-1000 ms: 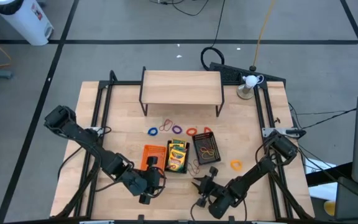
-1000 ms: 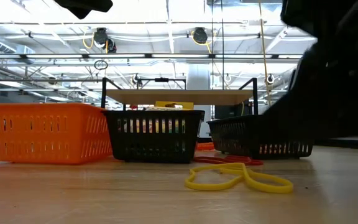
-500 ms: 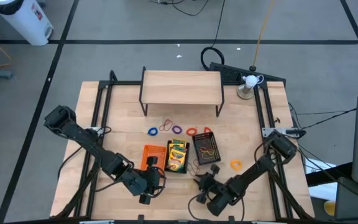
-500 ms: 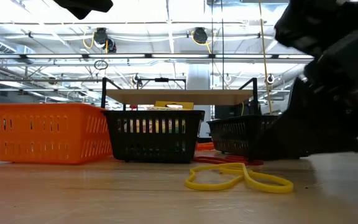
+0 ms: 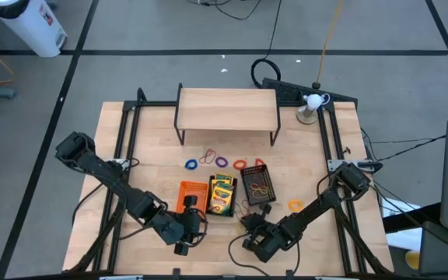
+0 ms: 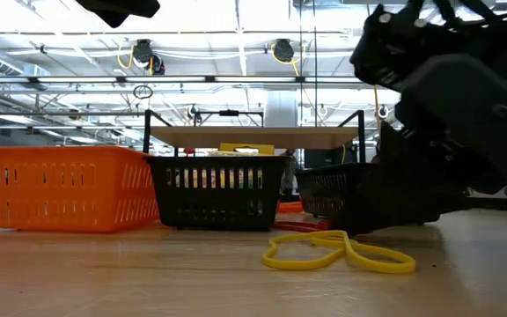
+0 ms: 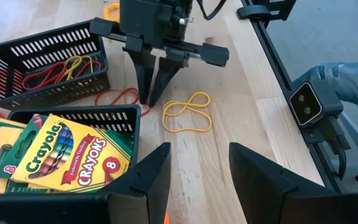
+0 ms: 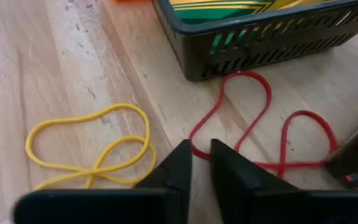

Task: Pick & Place Office Desk Supplies
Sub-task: Put the red rubber band into the right black bin

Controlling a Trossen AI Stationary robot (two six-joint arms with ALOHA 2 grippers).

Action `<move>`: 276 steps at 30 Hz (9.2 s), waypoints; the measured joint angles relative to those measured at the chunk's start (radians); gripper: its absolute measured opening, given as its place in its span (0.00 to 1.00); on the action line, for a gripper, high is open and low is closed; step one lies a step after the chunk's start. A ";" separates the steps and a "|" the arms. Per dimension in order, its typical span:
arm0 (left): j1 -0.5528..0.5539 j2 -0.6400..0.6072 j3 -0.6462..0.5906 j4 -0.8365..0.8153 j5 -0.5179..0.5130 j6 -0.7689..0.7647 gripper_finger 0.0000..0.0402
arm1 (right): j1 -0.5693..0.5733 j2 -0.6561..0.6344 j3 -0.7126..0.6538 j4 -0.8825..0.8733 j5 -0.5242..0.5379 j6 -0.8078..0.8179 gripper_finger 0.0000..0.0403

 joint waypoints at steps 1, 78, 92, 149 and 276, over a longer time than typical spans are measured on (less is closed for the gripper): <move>0.000 0.000 0.000 0.000 0.000 0.000 0.41 | -0.001 0.000 0.000 -0.007 -0.003 0.007 0.05; 0.195 0.000 0.000 0.134 -0.003 0.273 0.41 | -0.031 -0.533 -0.203 0.172 0.401 -0.796 0.25; 0.387 0.000 0.000 0.239 -0.003 0.479 0.41 | -0.077 -0.695 -0.203 0.175 0.174 -0.980 0.27; 0.866 0.256 0.090 -0.334 0.416 0.144 0.41 | -0.335 -0.755 -0.202 -0.027 0.099 -1.088 0.23; 0.583 -0.189 0.092 0.316 0.420 0.285 0.00 | -0.489 -0.755 -0.202 0.354 -0.448 -1.003 0.22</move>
